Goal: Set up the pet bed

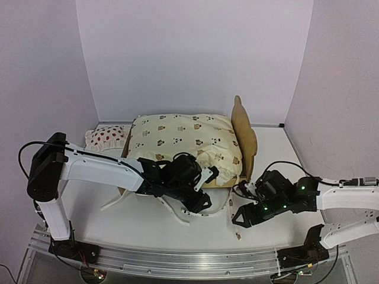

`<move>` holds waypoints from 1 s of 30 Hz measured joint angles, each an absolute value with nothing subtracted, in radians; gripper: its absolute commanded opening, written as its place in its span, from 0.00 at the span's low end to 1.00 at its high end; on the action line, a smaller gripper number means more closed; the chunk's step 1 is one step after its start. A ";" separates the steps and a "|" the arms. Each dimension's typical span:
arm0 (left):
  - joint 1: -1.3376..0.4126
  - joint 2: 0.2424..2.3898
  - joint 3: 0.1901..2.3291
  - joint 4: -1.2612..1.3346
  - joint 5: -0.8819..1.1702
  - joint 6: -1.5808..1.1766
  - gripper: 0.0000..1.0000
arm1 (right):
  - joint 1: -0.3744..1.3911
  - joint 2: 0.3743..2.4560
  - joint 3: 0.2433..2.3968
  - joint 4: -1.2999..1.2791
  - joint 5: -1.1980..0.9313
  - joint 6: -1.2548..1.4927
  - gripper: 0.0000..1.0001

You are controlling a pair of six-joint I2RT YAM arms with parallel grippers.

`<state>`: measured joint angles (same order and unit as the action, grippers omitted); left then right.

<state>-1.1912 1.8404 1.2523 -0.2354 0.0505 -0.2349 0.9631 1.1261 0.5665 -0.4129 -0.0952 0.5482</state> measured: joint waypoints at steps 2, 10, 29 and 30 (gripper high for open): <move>-1.191 1.840 1.246 -0.234 0.049 -0.236 0.51 | 0.965 1.099 0.585 -0.413 -0.011 0.555 0.66; -1.192 1.841 1.223 -0.197 0.045 -0.245 0.48 | 0.965 1.197 0.647 -0.316 0.184 0.606 0.63; -1.237 1.801 1.136 -0.181 0.023 -0.261 0.48 | 0.965 1.551 0.653 0.019 0.339 0.700 0.23; -1.242 1.800 1.136 -0.181 0.023 -0.261 0.48 | 0.965 1.556 0.653 0.026 0.345 0.701 0.17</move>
